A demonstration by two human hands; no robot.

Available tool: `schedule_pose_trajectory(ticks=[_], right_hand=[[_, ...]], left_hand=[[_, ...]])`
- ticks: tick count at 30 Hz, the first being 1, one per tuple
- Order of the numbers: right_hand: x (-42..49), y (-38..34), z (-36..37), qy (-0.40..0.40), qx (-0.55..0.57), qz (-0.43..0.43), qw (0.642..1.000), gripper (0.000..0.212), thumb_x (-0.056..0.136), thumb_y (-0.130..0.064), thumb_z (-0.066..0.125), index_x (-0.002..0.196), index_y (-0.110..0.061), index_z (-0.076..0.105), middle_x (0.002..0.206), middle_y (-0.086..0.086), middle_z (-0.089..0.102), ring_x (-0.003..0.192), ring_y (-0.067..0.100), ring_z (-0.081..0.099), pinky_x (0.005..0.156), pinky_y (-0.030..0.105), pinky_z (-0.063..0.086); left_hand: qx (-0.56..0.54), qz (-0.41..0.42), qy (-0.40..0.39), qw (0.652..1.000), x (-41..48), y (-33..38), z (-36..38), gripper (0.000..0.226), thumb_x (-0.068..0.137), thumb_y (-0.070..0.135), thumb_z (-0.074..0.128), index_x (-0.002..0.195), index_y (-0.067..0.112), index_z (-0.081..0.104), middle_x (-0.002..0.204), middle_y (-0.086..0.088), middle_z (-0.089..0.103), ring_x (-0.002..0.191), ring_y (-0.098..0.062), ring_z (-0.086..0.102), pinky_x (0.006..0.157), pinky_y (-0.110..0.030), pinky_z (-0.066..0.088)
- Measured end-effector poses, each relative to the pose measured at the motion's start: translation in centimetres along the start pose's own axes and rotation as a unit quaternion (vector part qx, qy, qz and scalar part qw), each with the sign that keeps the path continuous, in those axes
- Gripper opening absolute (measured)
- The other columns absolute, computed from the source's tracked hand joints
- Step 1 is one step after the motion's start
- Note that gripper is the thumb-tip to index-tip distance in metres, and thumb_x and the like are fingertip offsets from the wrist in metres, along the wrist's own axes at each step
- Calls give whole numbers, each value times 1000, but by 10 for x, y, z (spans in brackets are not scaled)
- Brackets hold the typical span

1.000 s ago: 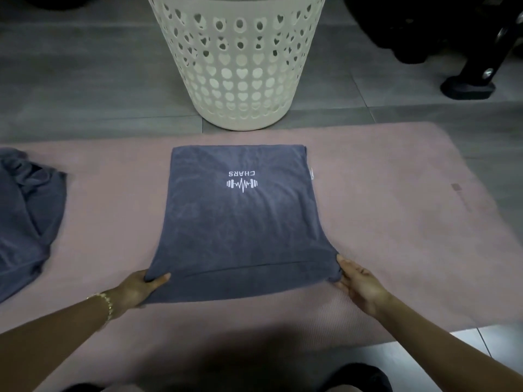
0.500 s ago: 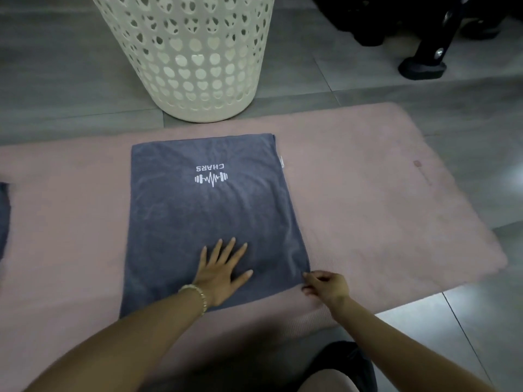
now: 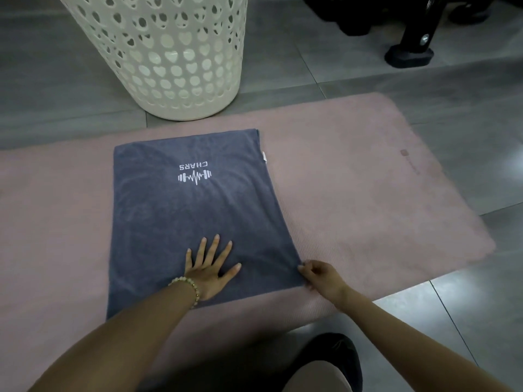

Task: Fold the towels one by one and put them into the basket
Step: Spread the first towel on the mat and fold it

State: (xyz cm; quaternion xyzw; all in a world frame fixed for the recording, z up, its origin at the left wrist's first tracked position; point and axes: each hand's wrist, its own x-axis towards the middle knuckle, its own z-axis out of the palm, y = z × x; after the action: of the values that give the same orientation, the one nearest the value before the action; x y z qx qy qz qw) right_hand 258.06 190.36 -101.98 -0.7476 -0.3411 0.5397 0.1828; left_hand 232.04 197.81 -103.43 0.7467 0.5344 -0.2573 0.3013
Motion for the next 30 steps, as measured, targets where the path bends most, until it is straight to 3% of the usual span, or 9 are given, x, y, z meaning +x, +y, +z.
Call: schedule_pose_trajectory(ticks=[3, 6, 8, 12, 17, 21, 23, 27, 30], right_hand=[[7, -6, -2, 48, -169, -28, 984, 21, 85, -31, 67, 76, -13, 64, 71, -2, 61, 69, 14, 57, 63, 20, 45], [17, -27, -5, 85, -98, -23, 991, 28, 81, -30, 73, 95, -12, 57, 86, -1, 59, 84, 17, 56, 78, 25, 45], [24, -38, 0, 70, -101, -12, 992, 36, 79, -31, 74, 101, -8, 58, 92, 3, 61, 89, 20, 57, 85, 30, 47], [34, -42, 15, 117, -126, -10, 985, 33, 77, -31, 76, 95, -8, 60, 87, 4, 61, 88, 24, 59, 79, 29, 45], [42, -51, 19, 70, -117, 3, 991, 24, 78, -28, 76, 67, -13, 61, 75, 1, 62, 77, 19, 58, 70, 24, 41], [46, -63, 21, 43, 20, 12, 999, 17, 82, -19, 72, 78, -6, 63, 86, 8, 66, 85, 22, 61, 77, 27, 48], [43, -64, 21, 12, 16, 21, 1000, 21, 84, -24, 71, 90, -6, 63, 95, 9, 68, 88, 25, 63, 78, 29, 50], [26, -61, 19, -91, -22, 77, 993, 59, 68, -44, 80, 115, -16, 56, 105, 3, 63, 89, 18, 61, 85, 28, 47], [23, -50, 12, -103, -31, 84, 991, 106, 20, -67, 85, 111, -18, 59, 100, -1, 68, 91, 18, 64, 78, 23, 49]], left_hand=[[-50, 14, 30, 998, -6, -2, -6, 68, 90, 67, 14, 147, 41, -13, 153, 14, -25, 143, -17, -23, 117, -44, -10], [-123, 4, 134, 983, -14, -22, -14, 74, 90, 62, 32, 150, 32, 1, 159, 8, 3, 146, -19, 6, 119, -35, 8], [-172, -78, 195, 962, -20, -44, -16, 80, 90, 56, 45, 151, 25, 3, 158, 0, 10, 144, -25, 13, 118, -36, 14], [-271, -278, 207, 898, -34, -100, -13, 93, 85, 50, 60, 149, 7, 8, 151, -18, 19, 138, -36, 20, 114, -41, 18], [-310, -353, 205, 859, -43, -155, -7, 86, 75, 57, 68, 132, 1, 37, 133, -19, 40, 123, -37, 38, 103, -40, 32], [-438, -244, 168, 849, -50, -179, -10, 46, 75, 33, 78, 105, 1, 66, 104, -14, 68, 102, -31, 63, 88, -40, 52], [-520, -188, 101, 827, -62, -179, -7, 42, 77, 26, 78, 112, 6, 66, 108, -9, 69, 101, -25, 65, 88, -34, 52], [-549, -133, 29, 824, -78, -174, -2, 41, 78, 31, 75, 115, 20, 60, 107, 4, 67, 93, -9, 64, 72, -14, 50], [-575, -110, -2, 811, -86, -182, -6, 34, 79, 35, 72, 110, 27, 60, 100, 12, 68, 89, -5, 66, 68, -12, 52]])
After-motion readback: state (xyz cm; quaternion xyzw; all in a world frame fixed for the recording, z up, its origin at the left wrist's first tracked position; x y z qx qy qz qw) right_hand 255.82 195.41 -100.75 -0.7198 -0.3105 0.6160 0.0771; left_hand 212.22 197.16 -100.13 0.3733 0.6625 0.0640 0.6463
